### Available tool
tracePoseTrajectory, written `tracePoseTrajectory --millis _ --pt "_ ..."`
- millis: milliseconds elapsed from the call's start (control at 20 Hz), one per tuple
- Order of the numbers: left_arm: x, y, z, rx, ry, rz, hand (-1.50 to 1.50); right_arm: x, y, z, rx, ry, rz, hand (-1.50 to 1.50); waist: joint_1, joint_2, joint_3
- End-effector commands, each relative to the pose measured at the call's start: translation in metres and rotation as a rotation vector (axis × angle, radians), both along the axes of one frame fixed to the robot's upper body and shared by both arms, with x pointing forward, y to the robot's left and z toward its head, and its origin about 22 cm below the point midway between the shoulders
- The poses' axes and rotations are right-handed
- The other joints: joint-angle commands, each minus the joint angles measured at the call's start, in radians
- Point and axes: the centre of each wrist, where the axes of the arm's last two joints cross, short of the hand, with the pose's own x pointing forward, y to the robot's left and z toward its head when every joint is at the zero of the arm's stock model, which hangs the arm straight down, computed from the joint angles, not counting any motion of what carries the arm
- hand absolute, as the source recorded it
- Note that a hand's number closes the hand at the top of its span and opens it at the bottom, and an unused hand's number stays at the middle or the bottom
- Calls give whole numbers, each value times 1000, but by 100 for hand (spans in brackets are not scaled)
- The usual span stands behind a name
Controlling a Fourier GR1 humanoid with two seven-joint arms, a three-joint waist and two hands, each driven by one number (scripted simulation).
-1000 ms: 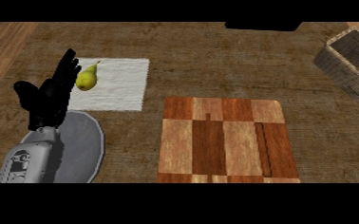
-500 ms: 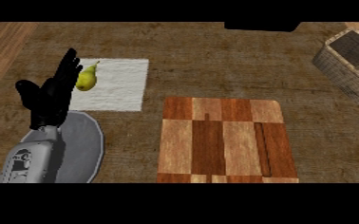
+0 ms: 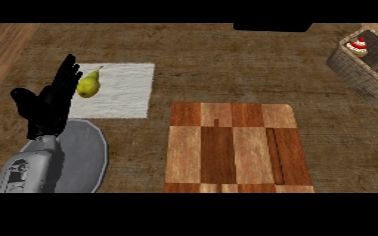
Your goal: Pick the cupcake from the cutting board and place it in the basket
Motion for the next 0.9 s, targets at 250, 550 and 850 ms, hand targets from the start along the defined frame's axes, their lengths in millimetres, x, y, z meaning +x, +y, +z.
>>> tracePoseTrajectory --millis 250,550,850 --pt "3 -8 -15 5 9 21 0 -31 -45 29 188 -299 -127 -150 -34 -5 0" --pt "-13 23 0 5 36 52 0 -56 -71 4 275 -344 -120 -150 -56 -24 -2" --pt "-12 9 1 2 12 52 0 -93 -98 1 275 -369 -62 -150 -56 -23 -2"
